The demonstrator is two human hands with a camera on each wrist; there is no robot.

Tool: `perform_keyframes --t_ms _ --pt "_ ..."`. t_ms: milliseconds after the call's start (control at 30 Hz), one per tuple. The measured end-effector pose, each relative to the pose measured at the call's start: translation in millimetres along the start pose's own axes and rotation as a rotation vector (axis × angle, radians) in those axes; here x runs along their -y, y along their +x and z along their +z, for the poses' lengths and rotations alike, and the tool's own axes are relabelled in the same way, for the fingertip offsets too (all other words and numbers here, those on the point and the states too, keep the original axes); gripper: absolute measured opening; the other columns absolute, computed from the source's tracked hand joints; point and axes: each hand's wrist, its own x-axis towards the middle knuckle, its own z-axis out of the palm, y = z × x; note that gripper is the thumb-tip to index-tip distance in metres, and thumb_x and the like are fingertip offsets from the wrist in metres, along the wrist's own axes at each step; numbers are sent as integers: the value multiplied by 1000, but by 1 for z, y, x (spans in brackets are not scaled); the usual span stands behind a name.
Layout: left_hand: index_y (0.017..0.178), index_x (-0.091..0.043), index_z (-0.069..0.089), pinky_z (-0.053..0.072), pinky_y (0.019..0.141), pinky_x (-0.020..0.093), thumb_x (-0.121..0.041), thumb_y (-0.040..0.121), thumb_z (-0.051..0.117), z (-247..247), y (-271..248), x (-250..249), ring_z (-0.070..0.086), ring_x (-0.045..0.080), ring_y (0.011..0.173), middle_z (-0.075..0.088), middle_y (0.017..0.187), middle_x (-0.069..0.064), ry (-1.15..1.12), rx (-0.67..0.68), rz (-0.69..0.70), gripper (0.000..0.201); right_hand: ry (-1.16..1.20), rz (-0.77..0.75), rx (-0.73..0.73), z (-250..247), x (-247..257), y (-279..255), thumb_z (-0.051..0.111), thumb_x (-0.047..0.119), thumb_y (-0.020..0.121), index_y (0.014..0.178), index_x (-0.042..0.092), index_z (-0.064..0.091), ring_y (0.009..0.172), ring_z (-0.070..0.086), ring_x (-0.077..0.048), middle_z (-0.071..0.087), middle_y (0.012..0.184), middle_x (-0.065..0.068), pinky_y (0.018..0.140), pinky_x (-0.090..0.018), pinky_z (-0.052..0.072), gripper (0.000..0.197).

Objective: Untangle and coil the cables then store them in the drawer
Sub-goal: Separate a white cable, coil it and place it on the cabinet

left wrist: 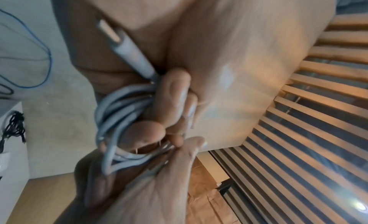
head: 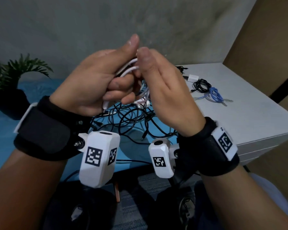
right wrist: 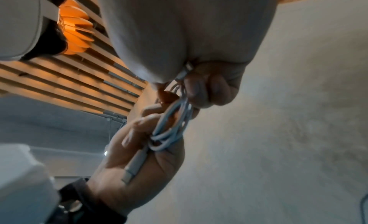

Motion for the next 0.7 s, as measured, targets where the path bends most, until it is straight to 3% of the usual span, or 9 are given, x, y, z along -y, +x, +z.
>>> perform_keyframes --t_ms 67,133,267,367,400,500,533,600,700 --pt "64 -15 56 40 47 24 -48 106 35 1 3 2 24 5 28 26 38 -9 -90 7 -24 57 43 -36 -37 1 -2 2 41 26 108 112 12 64 65 60 -9 56 73 9 66 -41 51 27" --pt "72 -14 52 44 49 21 -48 106 37 1 6 3 28 5 29 27 41 -9 -164 -18 -44 50 67 -68 -58 0 -4 5 45 22 108 126 7 62 62 60 -15 59 69 -2 65 -44 52 30" --pt "77 -8 54 45 49 20 -46 105 41 1 10 6 34 5 35 30 46 -5 -200 -93 -35 48 157 -74 5 -6 -10 9 47 16 107 140 5 55 65 65 -20 64 74 -18 72 -48 56 36" --pt "75 -6 57 47 52 25 -45 106 43 3 12 11 48 16 47 44 56 9 -100 -169 33 51 280 -30 54 -10 -11 9 45 11 108 144 -1 49 59 61 -30 61 78 -33 67 -41 55 39" --pt "73 -6 57 47 52 27 -44 106 43 5 12 13 50 20 50 48 59 14 -36 -204 65 52 290 -22 50 -12 -11 10 44 10 108 143 -1 50 57 57 -28 60 77 -34 63 -35 53 38" --pt "70 -13 64 43 48 30 -42 105 49 5 9 14 53 17 48 56 57 6 304 -366 198 48 127 -18 6 -15 -14 10 46 13 108 135 5 60 52 49 -11 56 64 -9 54 -26 43 32" --pt "73 -12 68 41 46 29 -43 104 51 3 9 14 51 14 46 58 56 3 437 -412 241 47 57 -19 -2 -15 -15 10 47 16 107 133 8 62 51 48 -8 53 60 0 54 -26 41 31" --pt "77 -8 71 37 45 30 -49 102 53 -2 8 14 47 8 45 63 57 2 688 -479 289 51 -79 -23 -26 -13 -18 10 49 21 107 130 11 65 54 49 1 48 58 18 59 -17 38 29" --pt "75 -14 70 36 52 26 -56 99 52 -3 6 13 50 7 51 61 58 -4 959 -585 294 51 -289 -33 -67 -7 -19 9 48 24 107 123 12 67 57 48 5 41 60 25 60 -11 31 28"
